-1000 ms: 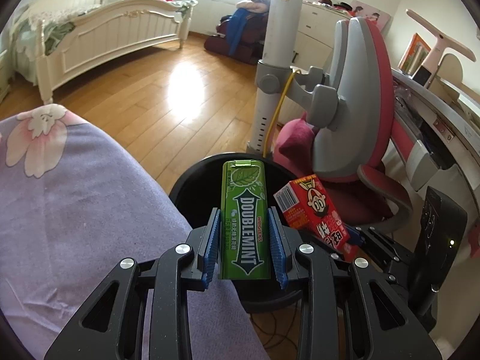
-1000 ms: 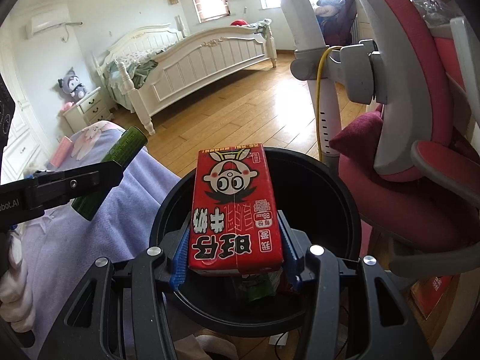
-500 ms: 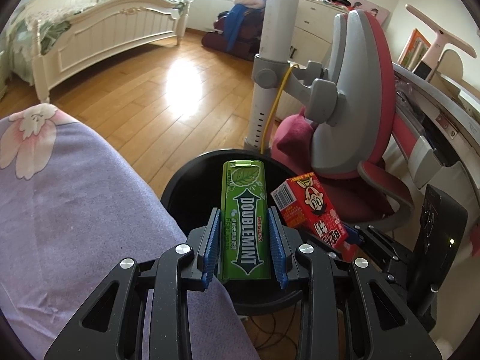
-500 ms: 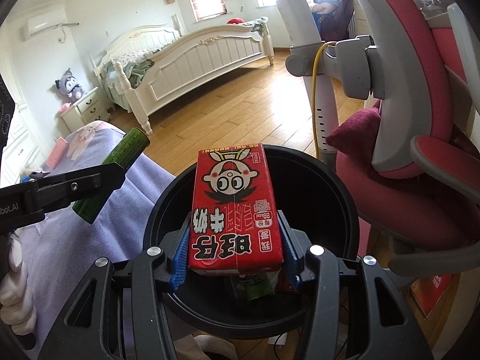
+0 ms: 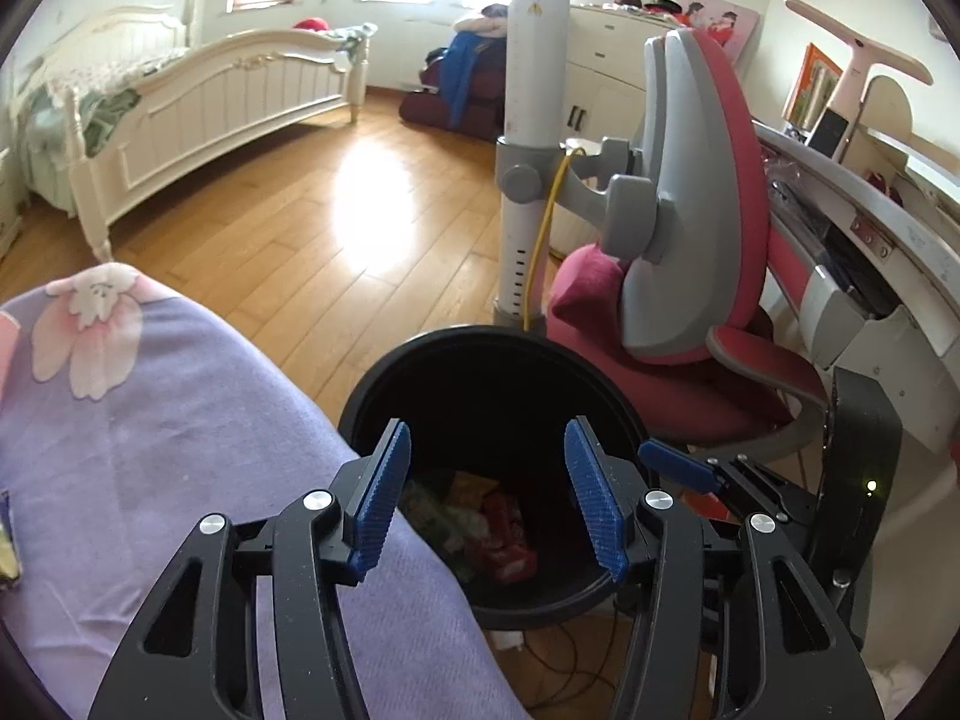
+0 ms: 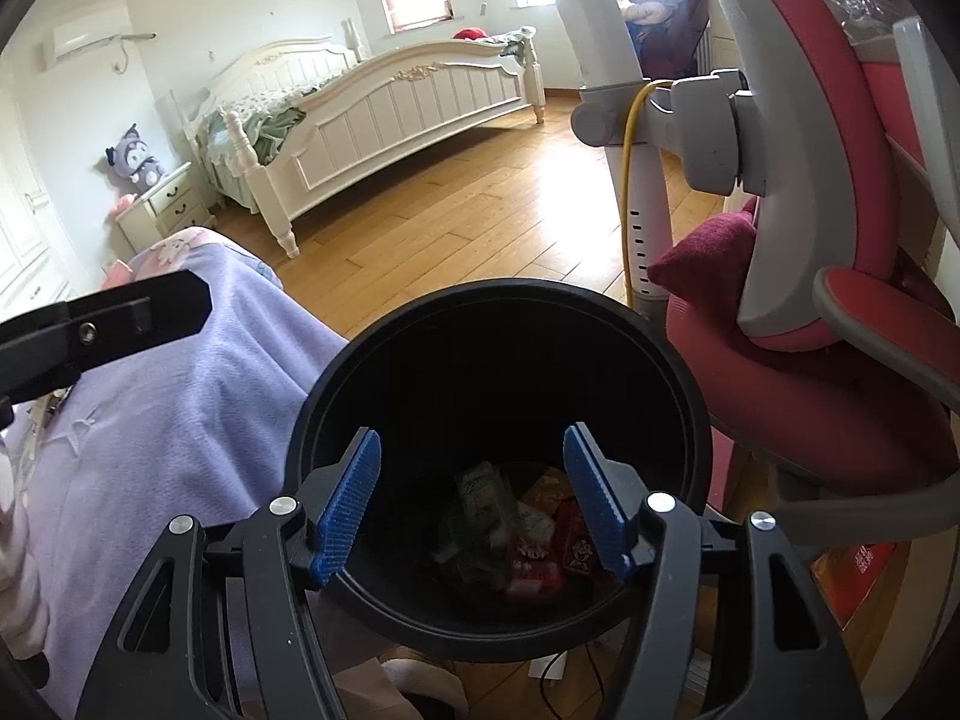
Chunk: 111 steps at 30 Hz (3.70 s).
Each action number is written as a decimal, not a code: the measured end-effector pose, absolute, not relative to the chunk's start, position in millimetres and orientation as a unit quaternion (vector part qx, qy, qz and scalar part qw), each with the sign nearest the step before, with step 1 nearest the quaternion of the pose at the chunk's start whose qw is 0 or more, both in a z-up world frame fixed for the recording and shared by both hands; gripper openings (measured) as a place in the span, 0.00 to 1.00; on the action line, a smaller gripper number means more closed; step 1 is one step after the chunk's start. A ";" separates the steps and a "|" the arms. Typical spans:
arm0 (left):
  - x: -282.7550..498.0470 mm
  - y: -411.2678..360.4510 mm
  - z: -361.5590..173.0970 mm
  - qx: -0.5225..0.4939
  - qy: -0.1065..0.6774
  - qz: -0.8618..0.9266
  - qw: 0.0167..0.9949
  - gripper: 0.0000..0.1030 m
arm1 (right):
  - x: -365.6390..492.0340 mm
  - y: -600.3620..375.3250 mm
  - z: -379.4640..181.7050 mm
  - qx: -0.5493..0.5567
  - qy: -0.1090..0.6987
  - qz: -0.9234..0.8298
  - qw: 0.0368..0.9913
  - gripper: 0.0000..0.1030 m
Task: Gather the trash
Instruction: 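Move both grippers back over the trash on the table, then grasp the white fluffy pompom with the right gripper while the left grasps the gold wrapper, then carry the pompom and gold wrapper over the bin and open both grippers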
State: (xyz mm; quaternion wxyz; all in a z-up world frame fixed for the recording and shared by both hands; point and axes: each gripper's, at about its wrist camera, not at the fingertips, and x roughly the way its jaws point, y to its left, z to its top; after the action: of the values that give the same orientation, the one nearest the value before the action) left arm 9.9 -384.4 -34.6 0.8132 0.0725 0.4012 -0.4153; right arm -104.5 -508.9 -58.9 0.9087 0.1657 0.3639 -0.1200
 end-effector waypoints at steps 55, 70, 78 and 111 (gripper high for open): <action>164.1 -2.6 -55.2 -0.067 0.442 -0.129 0.885 0.39 | 160.7 -166.0 7.3 0.000 0.479 0.240 0.844 0.39; 144.6 -39.3 -53.4 0.013 0.436 -0.102 0.894 0.10 | 21.9 -261.4 89.0 0.086 0.311 0.200 0.925 0.38; 109.9 -2.8 -32.0 -0.042 0.406 -0.111 0.906 0.03 | -23.2 -287.2 79.1 0.077 0.306 0.177 0.932 0.38; 6.4 -339.8 -6.2 0.003 0.383 -0.447 0.809 0.03 | -106.9 -467.0 -1.7 0.095 0.302 -0.079 0.945 0.38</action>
State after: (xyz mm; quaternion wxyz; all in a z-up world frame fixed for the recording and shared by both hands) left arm 6.4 -339.8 -6.2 0.8085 0.0029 0.3826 -0.4471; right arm -106.9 -467.0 -1.7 0.9453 0.0947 0.3021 -0.0791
